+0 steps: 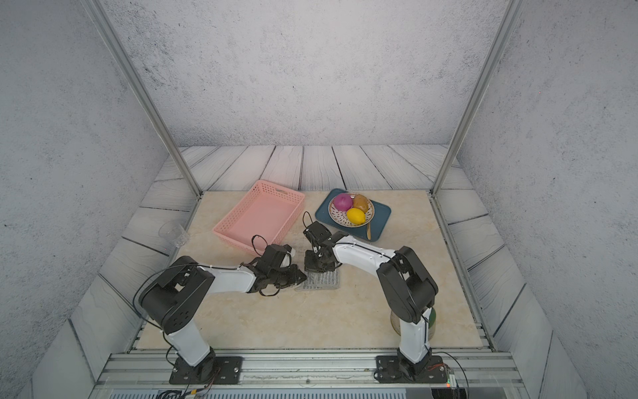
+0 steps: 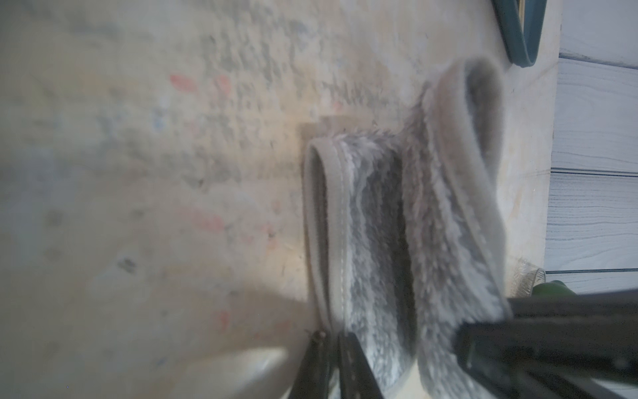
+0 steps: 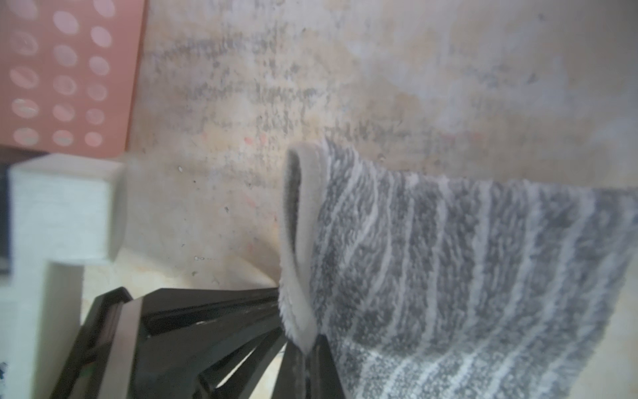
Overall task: Fold the square dishcloth
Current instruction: Fold the cleaning item at the center of the board.
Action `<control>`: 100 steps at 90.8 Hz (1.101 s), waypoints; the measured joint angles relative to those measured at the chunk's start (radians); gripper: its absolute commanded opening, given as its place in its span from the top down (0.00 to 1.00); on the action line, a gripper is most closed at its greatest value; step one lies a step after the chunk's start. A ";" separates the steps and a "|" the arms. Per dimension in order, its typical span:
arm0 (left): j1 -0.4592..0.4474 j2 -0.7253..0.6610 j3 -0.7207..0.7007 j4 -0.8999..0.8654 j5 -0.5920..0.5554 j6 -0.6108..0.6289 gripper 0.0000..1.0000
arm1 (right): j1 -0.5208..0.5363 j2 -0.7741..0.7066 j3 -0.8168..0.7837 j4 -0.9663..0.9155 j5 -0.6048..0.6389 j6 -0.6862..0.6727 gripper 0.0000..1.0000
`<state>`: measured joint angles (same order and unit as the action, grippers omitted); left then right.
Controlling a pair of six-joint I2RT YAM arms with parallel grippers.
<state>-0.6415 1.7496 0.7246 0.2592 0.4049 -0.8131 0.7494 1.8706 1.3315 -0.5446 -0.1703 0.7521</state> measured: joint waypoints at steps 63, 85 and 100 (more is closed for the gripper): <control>0.000 0.001 -0.003 0.013 0.003 -0.002 0.80 | 0.009 0.039 0.022 0.014 -0.034 -0.003 0.77; 0.000 -0.041 -0.018 -0.022 -0.037 -0.006 0.71 | 0.014 0.023 0.007 0.035 -0.055 -0.006 0.76; 0.000 -0.095 -0.040 -0.080 -0.089 -0.006 0.69 | 0.014 -0.027 -0.028 0.036 -0.044 -0.005 0.78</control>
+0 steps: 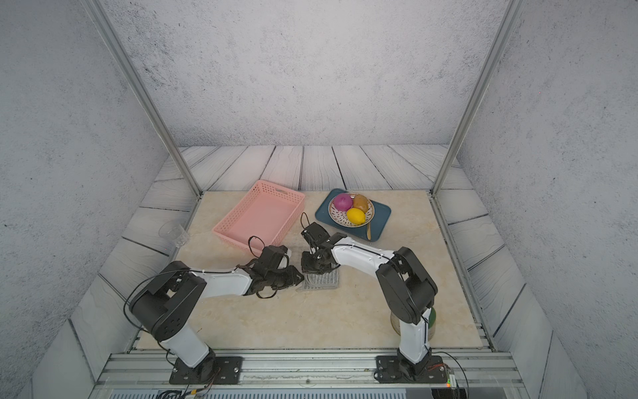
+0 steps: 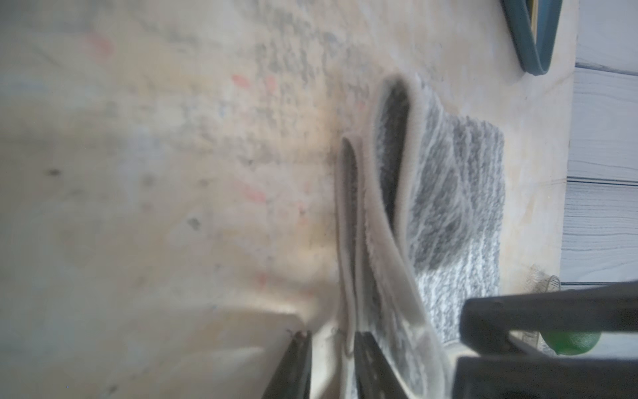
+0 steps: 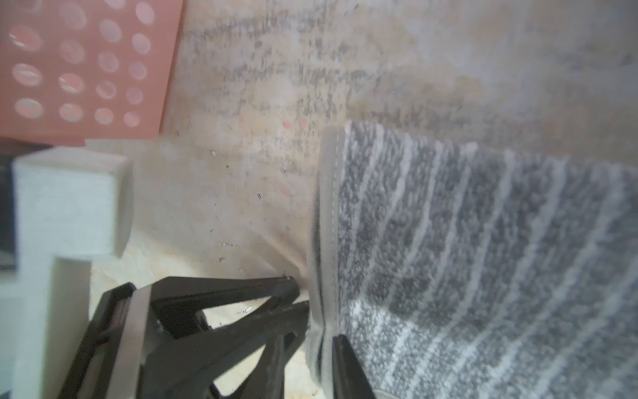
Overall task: Fold the square dishcloth
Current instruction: Fold the cleaning item at the center of the board, then smooth out the cleaning item at the center of the board.
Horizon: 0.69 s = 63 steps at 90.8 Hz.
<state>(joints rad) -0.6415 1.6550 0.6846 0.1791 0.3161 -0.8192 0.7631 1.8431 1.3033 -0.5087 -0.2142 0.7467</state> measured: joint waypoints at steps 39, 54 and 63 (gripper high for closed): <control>-0.067 -0.226 0.044 -0.253 -0.249 0.137 0.61 | 0.000 -0.226 -0.180 0.002 0.205 -0.004 0.80; -0.110 -0.249 0.111 -0.280 -0.283 0.226 0.61 | 0.000 -0.295 -0.271 0.005 0.270 -0.001 0.81; -0.125 -0.236 0.142 -0.279 -0.276 0.269 0.60 | -0.001 -0.306 -0.300 0.012 0.285 0.003 0.81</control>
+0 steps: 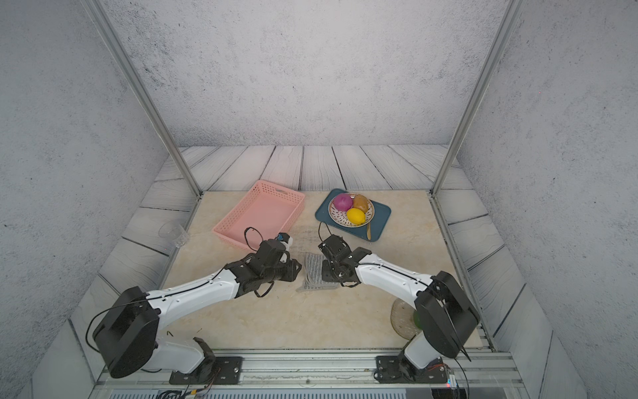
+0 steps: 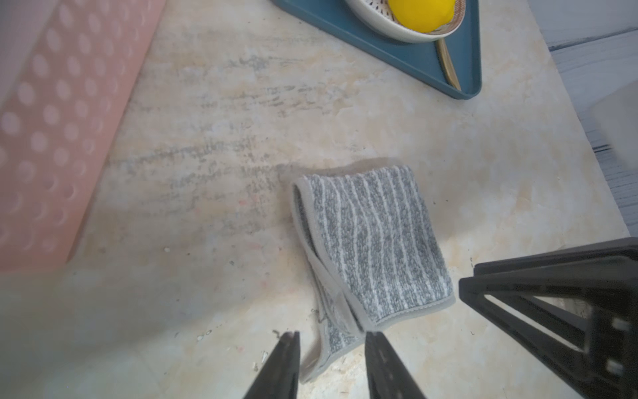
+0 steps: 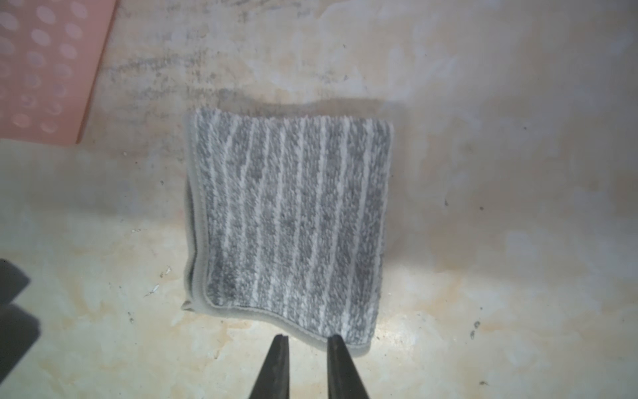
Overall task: Fold the square dishcloth
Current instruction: Smooth out the cleaning item at the center of the board.
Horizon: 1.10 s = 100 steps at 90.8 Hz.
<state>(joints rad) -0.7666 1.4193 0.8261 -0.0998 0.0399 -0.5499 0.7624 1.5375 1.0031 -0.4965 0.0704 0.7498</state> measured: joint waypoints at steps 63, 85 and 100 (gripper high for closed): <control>-0.021 0.222 0.024 0.050 0.107 0.013 0.61 | -0.018 0.039 -0.104 0.113 -0.008 0.031 0.81; -0.021 0.259 -0.014 0.059 0.103 0.002 0.63 | -0.024 0.061 -0.134 0.137 -0.007 0.043 0.81; -0.021 0.262 -0.020 0.075 0.096 -0.001 0.63 | -0.029 0.076 -0.142 0.154 -0.007 0.048 0.82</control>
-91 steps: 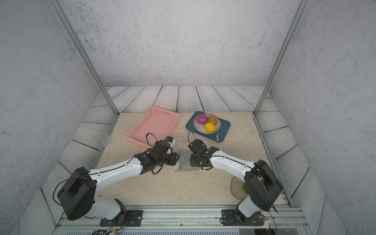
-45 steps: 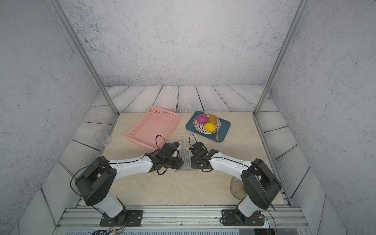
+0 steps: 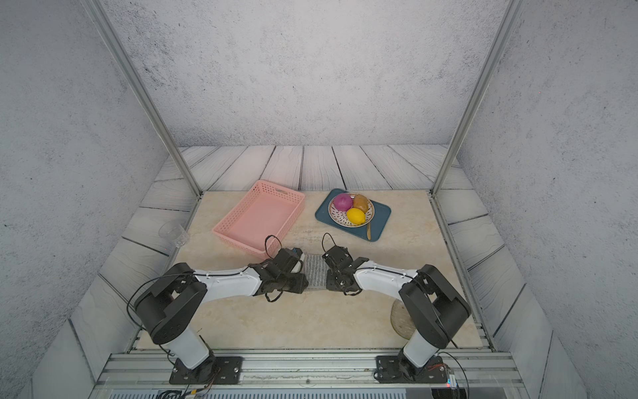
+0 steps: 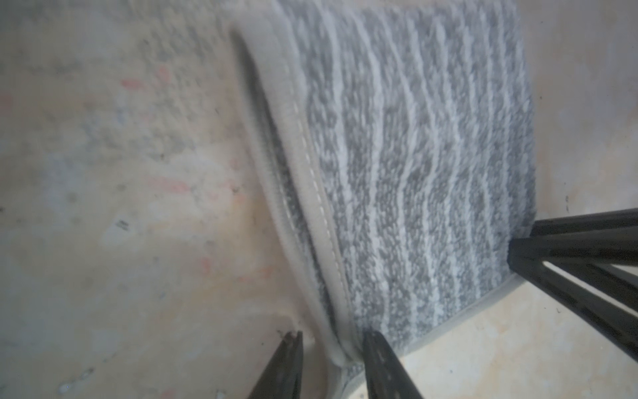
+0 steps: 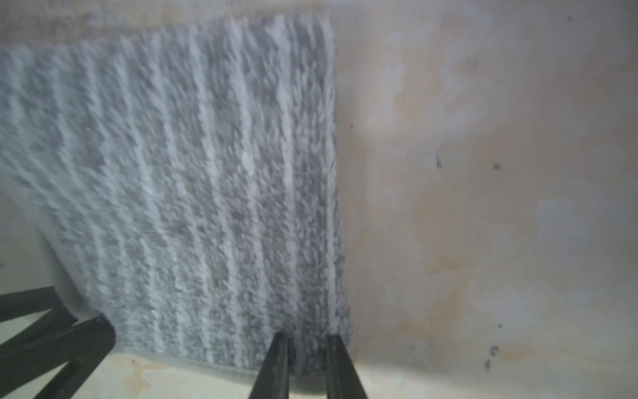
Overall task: Fold the square dishcloth
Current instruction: Smooth out the cleaning item at the center of the board.
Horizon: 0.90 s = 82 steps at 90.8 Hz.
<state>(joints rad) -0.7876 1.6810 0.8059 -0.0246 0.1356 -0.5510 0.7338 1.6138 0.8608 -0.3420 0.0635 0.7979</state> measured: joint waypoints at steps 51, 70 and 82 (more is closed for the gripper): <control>0.000 -0.200 -0.009 -0.101 -0.100 -0.035 0.39 | -0.006 -0.175 -0.012 -0.024 0.106 -0.053 0.78; 0.002 -0.235 0.064 -0.153 -0.174 -0.016 0.45 | -0.027 -0.178 0.033 -0.035 0.140 -0.111 0.78; 0.010 -0.182 0.153 -0.150 -0.177 0.021 0.51 | -0.050 -0.142 0.090 -0.008 0.132 -0.145 0.78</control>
<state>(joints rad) -0.7780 1.4990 0.9588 -0.1745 -0.0414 -0.5297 0.6834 1.4719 0.9512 -0.3496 0.1955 0.6529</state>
